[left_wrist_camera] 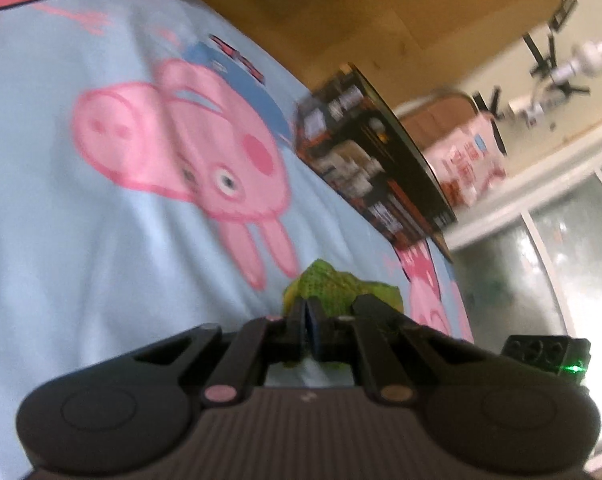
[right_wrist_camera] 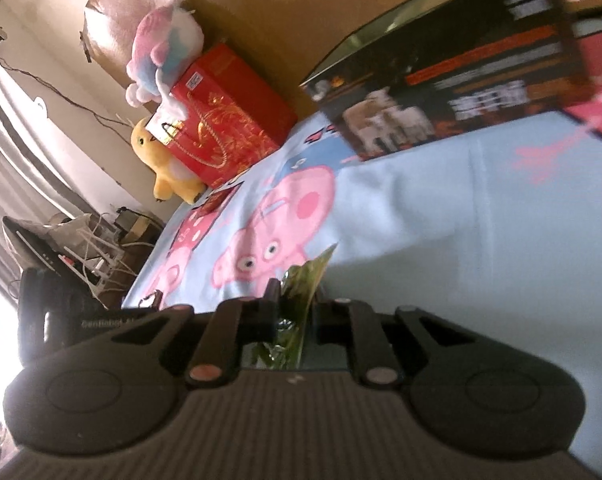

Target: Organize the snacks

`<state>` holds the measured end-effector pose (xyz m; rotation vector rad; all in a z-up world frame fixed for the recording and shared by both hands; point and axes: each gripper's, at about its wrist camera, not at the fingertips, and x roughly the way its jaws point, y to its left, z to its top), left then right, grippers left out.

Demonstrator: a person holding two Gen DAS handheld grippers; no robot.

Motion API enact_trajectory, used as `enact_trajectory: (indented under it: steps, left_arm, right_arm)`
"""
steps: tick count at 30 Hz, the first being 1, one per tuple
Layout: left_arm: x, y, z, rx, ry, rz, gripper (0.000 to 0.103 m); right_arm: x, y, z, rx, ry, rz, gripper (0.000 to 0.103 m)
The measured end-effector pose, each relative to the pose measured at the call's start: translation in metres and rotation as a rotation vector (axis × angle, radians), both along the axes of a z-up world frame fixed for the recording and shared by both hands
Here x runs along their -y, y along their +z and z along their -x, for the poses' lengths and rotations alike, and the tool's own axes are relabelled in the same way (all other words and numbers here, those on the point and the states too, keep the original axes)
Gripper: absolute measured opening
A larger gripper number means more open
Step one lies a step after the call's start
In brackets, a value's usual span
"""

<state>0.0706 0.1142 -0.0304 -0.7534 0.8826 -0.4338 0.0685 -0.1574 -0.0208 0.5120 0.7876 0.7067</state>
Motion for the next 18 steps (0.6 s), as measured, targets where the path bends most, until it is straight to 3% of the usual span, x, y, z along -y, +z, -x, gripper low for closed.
enact_trajectory:
  steps: [7,18]
  left_arm:
    - [0.046,0.004,-0.004,0.006,-0.116,-0.038,0.005]
    - [0.100,0.015,-0.011,0.038,-0.202,-0.146,0.005]
  right_arm:
    - [0.035,0.004,0.029,0.055,-0.076,0.054,0.017]
    - [0.078,-0.005,0.043,0.065,-0.143,0.014,0.020]
